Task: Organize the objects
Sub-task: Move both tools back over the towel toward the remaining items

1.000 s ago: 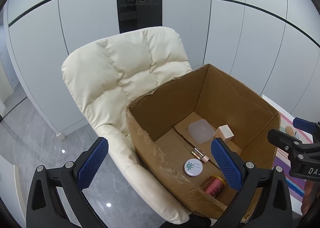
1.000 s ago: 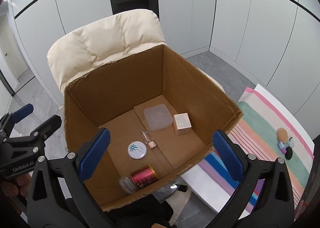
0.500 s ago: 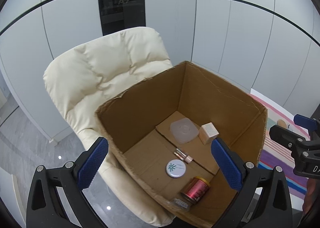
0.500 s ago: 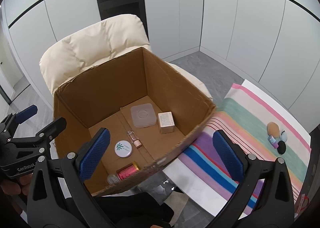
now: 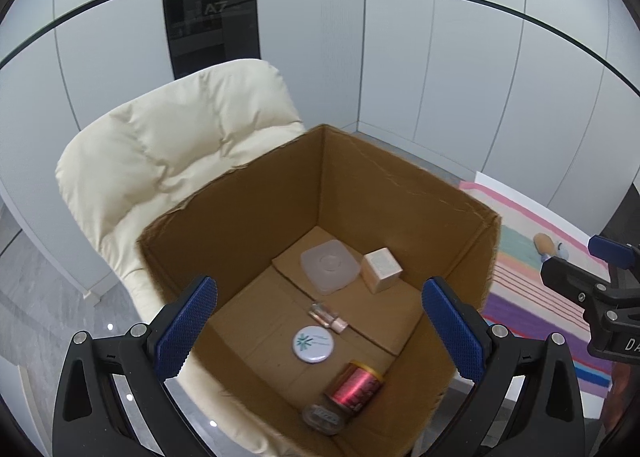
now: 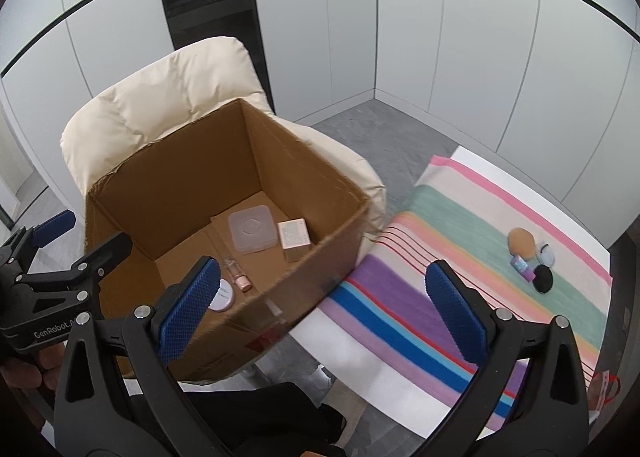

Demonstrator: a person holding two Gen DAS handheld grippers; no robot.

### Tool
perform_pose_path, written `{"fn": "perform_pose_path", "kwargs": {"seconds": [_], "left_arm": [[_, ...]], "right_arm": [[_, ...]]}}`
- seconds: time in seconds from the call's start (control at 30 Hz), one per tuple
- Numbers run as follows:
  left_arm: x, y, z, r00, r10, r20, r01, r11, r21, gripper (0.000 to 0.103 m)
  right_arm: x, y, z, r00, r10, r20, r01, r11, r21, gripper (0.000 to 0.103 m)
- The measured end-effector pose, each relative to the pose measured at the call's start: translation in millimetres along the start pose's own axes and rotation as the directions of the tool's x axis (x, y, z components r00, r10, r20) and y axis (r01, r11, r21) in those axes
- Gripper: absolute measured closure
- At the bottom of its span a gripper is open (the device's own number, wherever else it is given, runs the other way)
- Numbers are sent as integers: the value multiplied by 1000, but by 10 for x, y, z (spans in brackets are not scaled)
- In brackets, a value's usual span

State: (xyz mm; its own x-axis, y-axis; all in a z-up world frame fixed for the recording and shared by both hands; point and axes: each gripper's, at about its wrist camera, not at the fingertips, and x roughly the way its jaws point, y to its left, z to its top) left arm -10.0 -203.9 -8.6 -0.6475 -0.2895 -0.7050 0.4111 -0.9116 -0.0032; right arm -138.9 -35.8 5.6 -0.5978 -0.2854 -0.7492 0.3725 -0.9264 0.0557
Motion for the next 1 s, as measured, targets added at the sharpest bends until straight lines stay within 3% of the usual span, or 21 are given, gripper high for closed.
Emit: {"fn": "perform_pose_path", "kwargs": {"seconds": [0.53,1.0], "left_arm": [[69,-754,75,996,-93,-3,93,993,75,0],[74,-1567,79,982,-187,-22,189,970,156,0]], "right_arm": [[-232,-741,-212,996,-87,2,87,992,89,0],[-529,-1456,-514,984,-178,-6,177,970,169,0]]}}
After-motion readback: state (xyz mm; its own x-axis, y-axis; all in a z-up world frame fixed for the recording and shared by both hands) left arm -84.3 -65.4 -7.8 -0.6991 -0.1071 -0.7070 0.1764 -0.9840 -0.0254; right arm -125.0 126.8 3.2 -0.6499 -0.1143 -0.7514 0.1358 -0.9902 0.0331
